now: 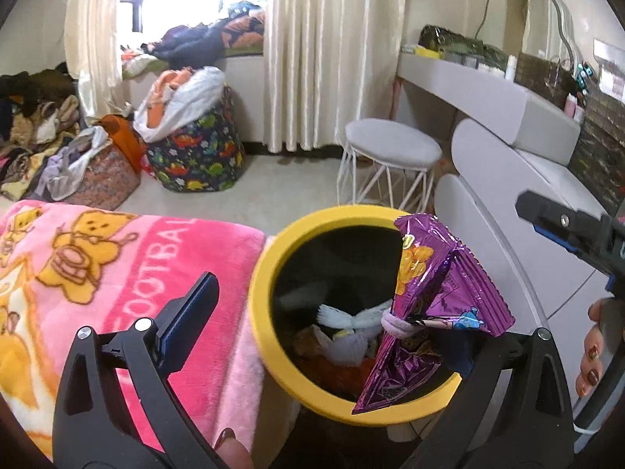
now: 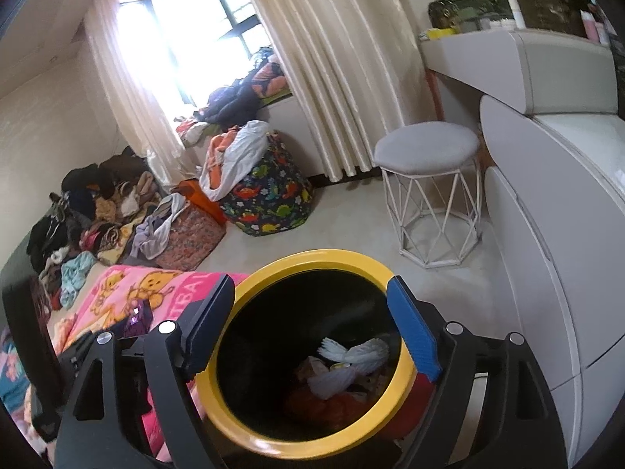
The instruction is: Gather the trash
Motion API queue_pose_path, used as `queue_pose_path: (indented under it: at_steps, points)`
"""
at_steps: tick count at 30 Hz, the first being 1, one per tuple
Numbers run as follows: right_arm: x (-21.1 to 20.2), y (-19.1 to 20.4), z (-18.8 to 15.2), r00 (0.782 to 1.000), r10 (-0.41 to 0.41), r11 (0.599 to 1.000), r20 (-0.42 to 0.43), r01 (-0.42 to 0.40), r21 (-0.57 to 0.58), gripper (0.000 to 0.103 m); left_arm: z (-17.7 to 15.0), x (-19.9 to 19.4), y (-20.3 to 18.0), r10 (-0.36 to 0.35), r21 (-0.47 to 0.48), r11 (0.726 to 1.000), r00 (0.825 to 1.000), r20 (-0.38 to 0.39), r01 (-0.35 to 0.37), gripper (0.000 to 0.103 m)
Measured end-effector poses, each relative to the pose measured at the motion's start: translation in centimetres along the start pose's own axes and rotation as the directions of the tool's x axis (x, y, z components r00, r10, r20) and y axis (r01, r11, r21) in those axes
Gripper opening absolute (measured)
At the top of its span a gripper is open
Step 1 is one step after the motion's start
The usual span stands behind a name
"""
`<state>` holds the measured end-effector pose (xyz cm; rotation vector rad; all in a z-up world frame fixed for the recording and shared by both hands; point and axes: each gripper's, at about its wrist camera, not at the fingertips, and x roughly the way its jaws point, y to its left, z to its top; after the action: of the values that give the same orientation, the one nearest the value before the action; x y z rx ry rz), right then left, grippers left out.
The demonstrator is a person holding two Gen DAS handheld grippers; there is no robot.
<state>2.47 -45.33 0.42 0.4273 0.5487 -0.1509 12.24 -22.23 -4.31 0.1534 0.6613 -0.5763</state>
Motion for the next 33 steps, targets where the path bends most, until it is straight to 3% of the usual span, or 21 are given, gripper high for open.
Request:
queue_pose_path:
  at_steps: [6, 13, 16, 21, 29, 33]
  points:
    - [-1.9, 2.1, -1.1, 0.998, 0.032, 0.998, 0.046, -0.030, -0.055, 0.079, -0.9, -3.1, 1.7, 0.022, -0.030, 0.999, 0.997, 0.080, -0.020, 0.091]
    - [-4.0, 5.0, -2.6, 0.991, 0.047, 0.993, 0.129, -0.031, -0.117, 0.096, -2.3, -7.0, 3.6, 0.070, -0.049, 0.997, 0.983, 0.171, -0.063, 0.092]
    - [-4.4, 6.1, -3.5, 0.987, 0.057, 0.991, 0.150, -0.037, -0.132, 0.097, -3.4, -8.5, 4.4, 0.092, -0.063, 0.995, 0.976, 0.198, -0.081, 0.092]
    - [-5.0, 8.5, -5.9, 0.981, 0.034, 0.978, 0.192, 0.006, -0.207, 0.097, -4.8, -10.4, 5.9, 0.125, -0.115, 0.988, 0.971, 0.206, -0.103, 0.092]
    - [-6.3, 11.7, -9.1, 0.961, 0.016, 0.948, 0.275, 0.073, -0.310, 0.097, -7.3, -12.8, 7.4, 0.195, -0.123, 0.978, 0.952, 0.236, -0.170, 0.092]
    - [-6.5, 12.0, -10.0, 0.959, 0.040, 0.950, 0.281, 0.050, -0.308, 0.097, -8.2, -13.2, 8.2, 0.214, -0.145, 0.972, 0.950, 0.229, -0.184, 0.092]
